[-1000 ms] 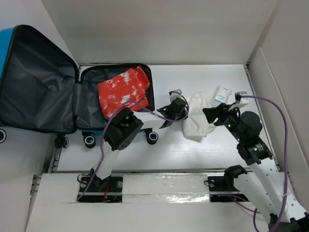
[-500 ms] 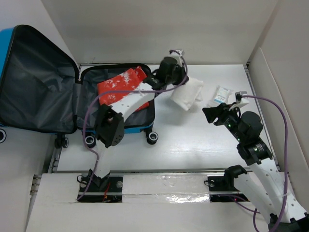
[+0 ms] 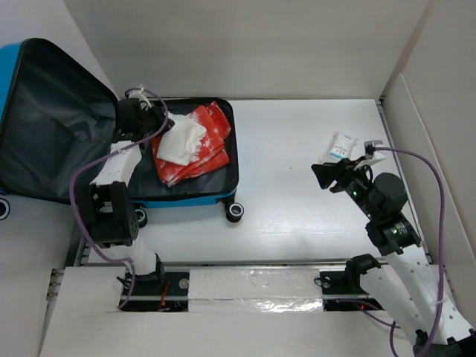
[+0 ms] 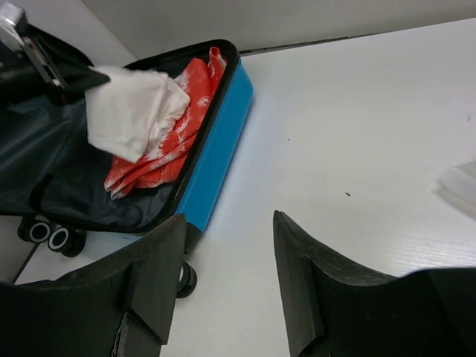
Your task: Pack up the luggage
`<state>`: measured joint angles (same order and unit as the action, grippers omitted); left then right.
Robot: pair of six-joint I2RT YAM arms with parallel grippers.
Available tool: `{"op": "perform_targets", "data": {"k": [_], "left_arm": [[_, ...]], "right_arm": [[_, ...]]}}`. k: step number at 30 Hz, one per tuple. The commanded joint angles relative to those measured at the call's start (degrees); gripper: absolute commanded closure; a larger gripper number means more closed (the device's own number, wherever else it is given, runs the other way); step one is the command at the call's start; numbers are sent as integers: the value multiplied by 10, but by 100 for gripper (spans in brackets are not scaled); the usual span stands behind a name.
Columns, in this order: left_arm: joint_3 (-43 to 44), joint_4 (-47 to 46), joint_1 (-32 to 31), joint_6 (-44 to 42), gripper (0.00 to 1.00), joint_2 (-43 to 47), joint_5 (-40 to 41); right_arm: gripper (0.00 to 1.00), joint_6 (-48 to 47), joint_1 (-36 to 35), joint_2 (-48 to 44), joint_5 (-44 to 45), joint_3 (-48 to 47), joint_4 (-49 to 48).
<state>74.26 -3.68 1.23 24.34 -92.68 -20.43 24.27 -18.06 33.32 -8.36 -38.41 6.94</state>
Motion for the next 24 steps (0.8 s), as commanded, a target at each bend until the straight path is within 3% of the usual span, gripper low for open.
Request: {"op": "perform_targets", "data": {"k": [1, 3, 5, 6, 9, 13, 18, 20, 22, 24], "left_arm": [[-47, -9, 39, -5, 100, -40, -42], [-61, 15, 67, 6, 94, -54, -33], [-89, 12, 101, 31, 76, -44, -37], [-98, 11, 108, 40, 59, -28, -35], [-117, 32, 119, 61, 43, 9, -7], [-126, 62, 119, 70, 42, 66, 74], [-138, 54, 91, 75, 42, 180, 136], [-147, 49, 46, 68, 42, 238, 148], [-162, 26, -9, 63, 44, 303, 145], [-187, 9, -30, 59, 52, 346, 120]], "right_arm": [[44, 5, 2, 10, -25, 5, -49], [44, 3, 2, 16, -25, 5, -50], [43, 3, 2, 18, -11, 9, -51], [43, 2, 2, 20, -7, 11, -61], [42, 5, 2, 43, 6, 21, -83], [100, 17, 2, 100, 47, 22, -83], [100, 29, 2, 192, 165, 0, -91], [74, 31, 21, 233, 229, -17, -93], [46, 34, 55, 304, 239, -49, -93], [37, 45, 119, 358, 217, -66, -106]]}}
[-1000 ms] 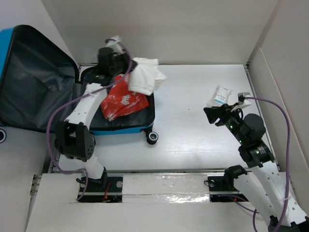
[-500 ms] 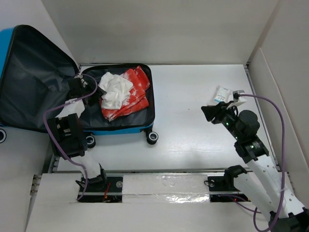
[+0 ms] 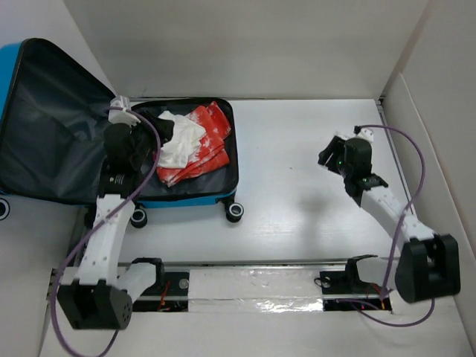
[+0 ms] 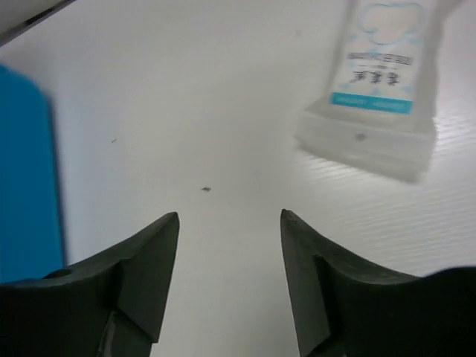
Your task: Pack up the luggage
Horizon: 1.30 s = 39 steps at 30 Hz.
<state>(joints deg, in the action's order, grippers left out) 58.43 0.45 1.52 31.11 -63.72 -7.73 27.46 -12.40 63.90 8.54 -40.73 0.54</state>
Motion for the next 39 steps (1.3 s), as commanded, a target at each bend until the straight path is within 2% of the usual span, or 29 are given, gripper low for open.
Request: {"op": "perform_targets", "data": {"k": [1, 2, 3, 6, 8, 10, 13, 14, 16, 18, 22, 24, 26, 29, 31, 33, 34, 35, 38, 39], "left_arm": [[-37, -34, -33, -11, 54, 95, -47], [-52, -34, -33, -12, 57, 112, -65], [-56, -20, -33, -24, 69, 129, -76], [-80, 16, -33, -60, 85, 196, -107], [-112, 23, -40, -69, 87, 245, -129], [-131, 27, -45, -82, 86, 285, -153], [-137, 62, -88, -114, 80, 301, -129], [-134, 74, -98, -121, 79, 303, -119], [-132, 81, -121, -130, 77, 313, -95], [-135, 77, -131, -134, 76, 320, -87], [-131, 91, -150, -141, 75, 330, -58], [-130, 101, -158, -141, 74, 337, -42], [-128, 105, -158, -138, 73, 342, -26], [-121, 113, -158, -125, 73, 340, 5], [-112, 126, -158, -108, 81, 339, 46], [-104, 134, -158, -95, 85, 345, 72], [-103, 134, -158, -89, 86, 351, 102], [-99, 135, -158, -79, 87, 354, 110], [-95, 129, -158, -60, 87, 377, 150], [-97, 121, -158, -56, 87, 383, 163]], "right_arm": [[35, 19, 83, 108, 37, -64, -41], [34, 26, 103, 136, 24, -73, -41], [34, 37, 137, 160, 18, -80, -47], [31, 59, 172, 237, -2, -99, -89], [29, 62, 204, 279, -53, -147, -78], [28, 59, 212, 339, -57, -197, -16], [28, 52, 239, 401, -87, -256, 24], [28, 50, 244, 416, -126, -268, 29], [35, 36, 252, 451, -160, -292, 38], [37, 34, 252, 465, -199, -298, 32], [90, 46, 258, 493, -235, -288, 12], [100, 66, 259, 479, -265, -260, -46], [100, 76, 264, 428, -276, -210, -85], [100, 78, 219, 352, -303, -175, -127], [100, 65, 179, 285, -317, -180, -111], [100, 64, 103, 240, -331, -196, -106], [100, 66, 76, 229, -333, -202, -108], [100, 76, 19, 218, -329, -217, -119], [100, 87, -64, 225, -323, -253, -134], [100, 101, -120, 235, -318, -268, -149]]}}
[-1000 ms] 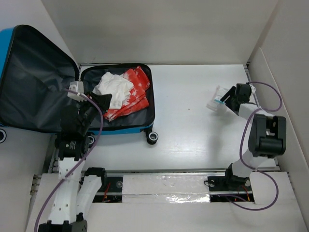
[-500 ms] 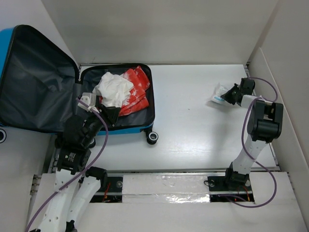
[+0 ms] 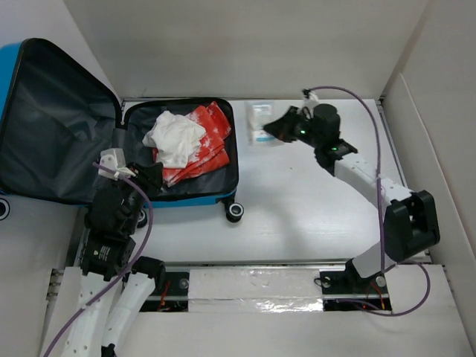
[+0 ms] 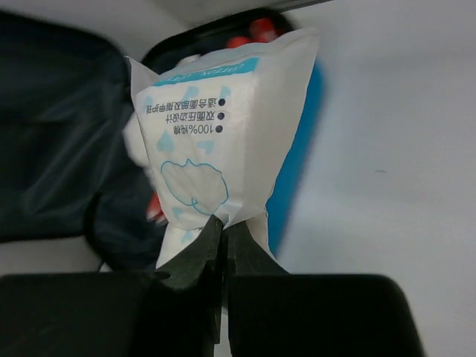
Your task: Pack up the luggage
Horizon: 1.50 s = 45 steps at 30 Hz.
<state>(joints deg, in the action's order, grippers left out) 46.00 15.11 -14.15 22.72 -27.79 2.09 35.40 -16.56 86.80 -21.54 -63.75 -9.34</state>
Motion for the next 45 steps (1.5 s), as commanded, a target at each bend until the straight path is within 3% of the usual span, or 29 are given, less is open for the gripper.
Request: {"op": "perform_targets", "data": {"k": [1, 2, 3, 4, 6, 7, 8, 10, 12, 13, 16, 18, 21, 22, 23, 24, 27, 28, 31, 38, 42, 45], "left_arm": [[27, -28, -1, 34, 86, 34, 97], [27, -28, -1, 39, 84, 36, 113], [31, -19, -1, 49, 73, 36, 128], [34, -12, -1, 56, 65, 29, 162], [47, 9, -1, 62, 42, 17, 186], [54, 17, -1, 64, 39, 3, 211], [62, 19, -1, 63, 37, -2, 220], [72, 11, -1, 68, 39, -16, 247], [93, 4, -1, 75, 39, -35, 256], [109, 17, -1, 87, 38, -74, 274], [163, 85, -1, 100, 31, -159, 323], [166, 107, 24, 128, 28, -185, 326], [140, 65, 199, 131, 26, -191, 187], [139, 71, 263, 128, 26, -213, 96], [141, 85, 392, 124, 26, -230, 36], [145, 124, 399, 117, 27, -241, -1], [98, 140, 399, 119, 26, -167, 23], [97, 165, 399, 132, 25, -136, 132], [71, 185, 399, 121, 21, -140, 272], [146, 222, 410, 147, 27, -190, 329], [96, 213, 410, 159, 33, -169, 410], [109, 197, 410, 171, 36, -176, 412]], "right_arm": [[99, 30, -106, 38, -18, -74, -58], [87, 37, -132, 60, -18, -97, -63], [70, 46, -172, 84, -15, -123, -50], [38, 44, -184, 107, -17, -151, -38], [19, 36, -192, 144, -35, -192, -27], [10, 41, -197, 140, -38, -182, -43], [8, 48, -197, 112, -40, -131, -65], [8, 55, -192, 71, -34, -68, -118], [18, 43, -187, 10, -16, 18, -137], [38, 39, -187, -7, -12, 43, -139], [65, 25, -192, -53, -6, 125, -163], [67, 0, -186, -63, -3, 148, -155], [67, -11, -146, -80, -59, 171, -136], [64, -15, -138, -95, -81, 177, -138], [64, -23, -132, -104, -92, 176, -127], [63, -44, -132, -115, -75, 176, -107], [62, -51, -132, -145, -36, 186, -92], [61, -57, -127, -146, -52, 181, -70], [60, -54, -120, -148, -76, 181, -76], [59, -59, -132, -94, -102, 163, -81], [59, -68, -137, -76, -105, 149, -64], [59, -76, -142, -80, -84, 151, -63]]}}
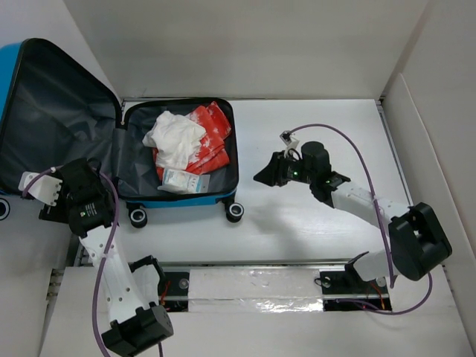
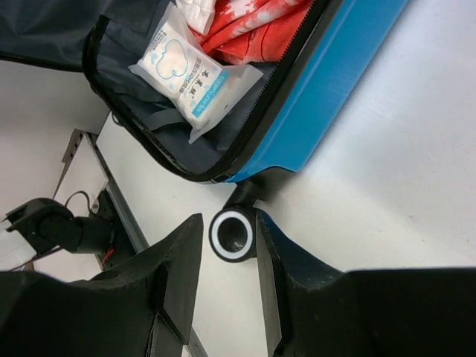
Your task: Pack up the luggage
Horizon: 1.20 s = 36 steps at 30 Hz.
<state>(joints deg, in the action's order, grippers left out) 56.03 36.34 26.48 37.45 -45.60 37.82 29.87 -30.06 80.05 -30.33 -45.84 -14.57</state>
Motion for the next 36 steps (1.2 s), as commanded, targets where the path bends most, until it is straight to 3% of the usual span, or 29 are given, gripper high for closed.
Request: {"op": "perform_targets", "data": {"k": [1, 7, 12, 15, 18, 19, 20, 24, 31, 36], "left_arm": [[23, -12, 3, 29, 39, -19, 65], [129, 19, -12, 44, 61, -67, 76], [124, -27, -42, 17, 67, -52, 72], [98, -36, -62, 15, 64, -25, 79], [59, -25, -72, 23, 46, 16, 105], [41, -21, -72, 28, 35, 44, 100], [3, -7, -72, 36, 33, 55, 98], [-89, 0, -72, 57, 29, 102, 124], [6, -17, -72, 41, 29, -38, 186], [43, -39, -72, 19, 30, -80, 206]], "right_arm": [[59, -23, -14, -10, 11, -28, -7], [59, -39, -9, 27, 23, -49, 20], [59, -40, 2, 47, 36, -50, 25], [60, -42, 25, 58, 40, -53, 36], [60, -42, 33, 60, 45, -50, 40], [60, -43, 39, 60, 45, -50, 42], [60, -43, 39, 59, 45, -51, 44], [60, -45, 39, 56, 41, -52, 49], [60, -46, 33, 49, 15, -51, 43], [60, -61, 13, 46, 16, -62, 53]]}}
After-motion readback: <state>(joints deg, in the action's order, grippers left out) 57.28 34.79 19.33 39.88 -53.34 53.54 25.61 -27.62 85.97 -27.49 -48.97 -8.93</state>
